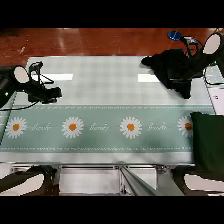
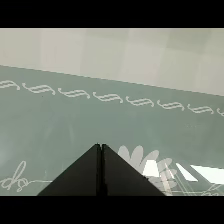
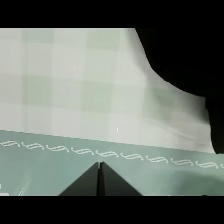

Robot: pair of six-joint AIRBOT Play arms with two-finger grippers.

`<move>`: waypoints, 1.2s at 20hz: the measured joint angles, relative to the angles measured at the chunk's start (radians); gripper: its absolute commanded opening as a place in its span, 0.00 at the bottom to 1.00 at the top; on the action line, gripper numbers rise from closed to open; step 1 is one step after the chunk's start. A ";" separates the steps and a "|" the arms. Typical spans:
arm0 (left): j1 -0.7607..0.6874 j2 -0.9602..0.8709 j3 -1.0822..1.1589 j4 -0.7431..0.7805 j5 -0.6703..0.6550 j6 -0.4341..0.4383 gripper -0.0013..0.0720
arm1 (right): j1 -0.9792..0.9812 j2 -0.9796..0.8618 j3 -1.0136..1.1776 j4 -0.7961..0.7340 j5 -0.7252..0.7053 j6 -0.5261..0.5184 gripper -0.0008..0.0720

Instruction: Fold the shirts.

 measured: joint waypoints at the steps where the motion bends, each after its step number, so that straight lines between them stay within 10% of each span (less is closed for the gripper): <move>1: 0.000 0.000 0.000 0.000 0.000 0.000 0.05 | 0.000 0.000 0.000 0.000 0.000 0.000 0.04; 24: 0.000 0.000 0.000 0.000 0.127 0.000 0.05 | 0.000 0.000 0.000 0.002 -0.081 0.000 0.04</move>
